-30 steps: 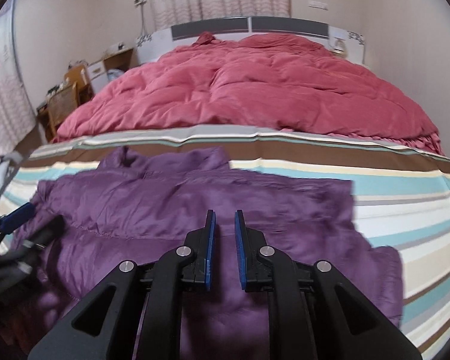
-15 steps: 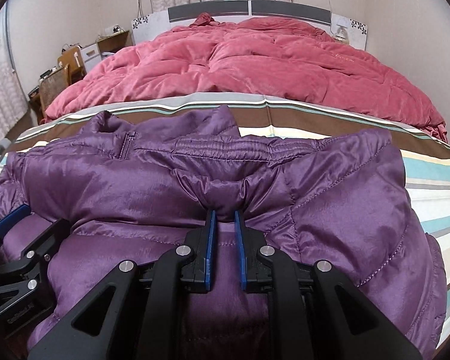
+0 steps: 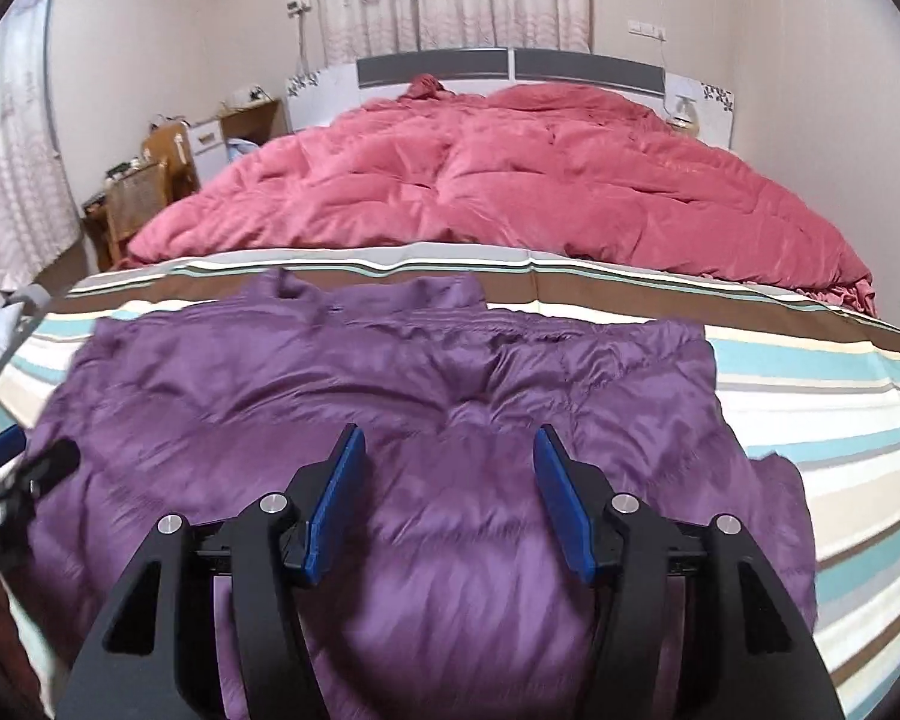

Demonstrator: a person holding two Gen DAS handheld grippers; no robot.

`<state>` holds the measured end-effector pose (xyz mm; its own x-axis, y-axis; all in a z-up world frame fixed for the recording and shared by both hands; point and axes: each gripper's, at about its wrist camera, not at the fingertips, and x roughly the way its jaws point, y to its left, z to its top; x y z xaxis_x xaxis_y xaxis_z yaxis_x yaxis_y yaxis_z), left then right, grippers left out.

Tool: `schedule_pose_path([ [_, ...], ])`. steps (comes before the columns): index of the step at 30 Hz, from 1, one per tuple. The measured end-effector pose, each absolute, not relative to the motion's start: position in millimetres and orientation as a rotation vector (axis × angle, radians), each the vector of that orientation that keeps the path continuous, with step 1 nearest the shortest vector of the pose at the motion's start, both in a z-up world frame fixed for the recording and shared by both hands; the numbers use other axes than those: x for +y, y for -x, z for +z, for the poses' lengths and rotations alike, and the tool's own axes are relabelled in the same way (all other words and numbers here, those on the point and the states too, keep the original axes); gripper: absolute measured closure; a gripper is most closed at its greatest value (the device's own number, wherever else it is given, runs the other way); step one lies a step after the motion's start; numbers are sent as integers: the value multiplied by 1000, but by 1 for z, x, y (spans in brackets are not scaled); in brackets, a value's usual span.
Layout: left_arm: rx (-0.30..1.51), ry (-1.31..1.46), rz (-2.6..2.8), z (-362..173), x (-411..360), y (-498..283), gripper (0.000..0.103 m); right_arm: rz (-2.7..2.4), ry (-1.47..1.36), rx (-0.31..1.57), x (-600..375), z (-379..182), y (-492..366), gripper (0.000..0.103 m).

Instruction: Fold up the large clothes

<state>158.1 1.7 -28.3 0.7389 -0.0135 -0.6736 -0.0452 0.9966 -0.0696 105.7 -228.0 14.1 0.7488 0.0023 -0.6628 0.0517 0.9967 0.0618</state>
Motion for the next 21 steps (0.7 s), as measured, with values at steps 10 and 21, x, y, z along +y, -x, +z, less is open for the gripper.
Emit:
schedule_pose_path([
  [10, 815, 255, 116, -58, 92, -129, 6, 125, -102, 731, -191, 20, -55, 74],
  [21, 860, 452, -65, -90, 77, -124, 8, 165, -111, 755, -175, 13, -45, 81],
])
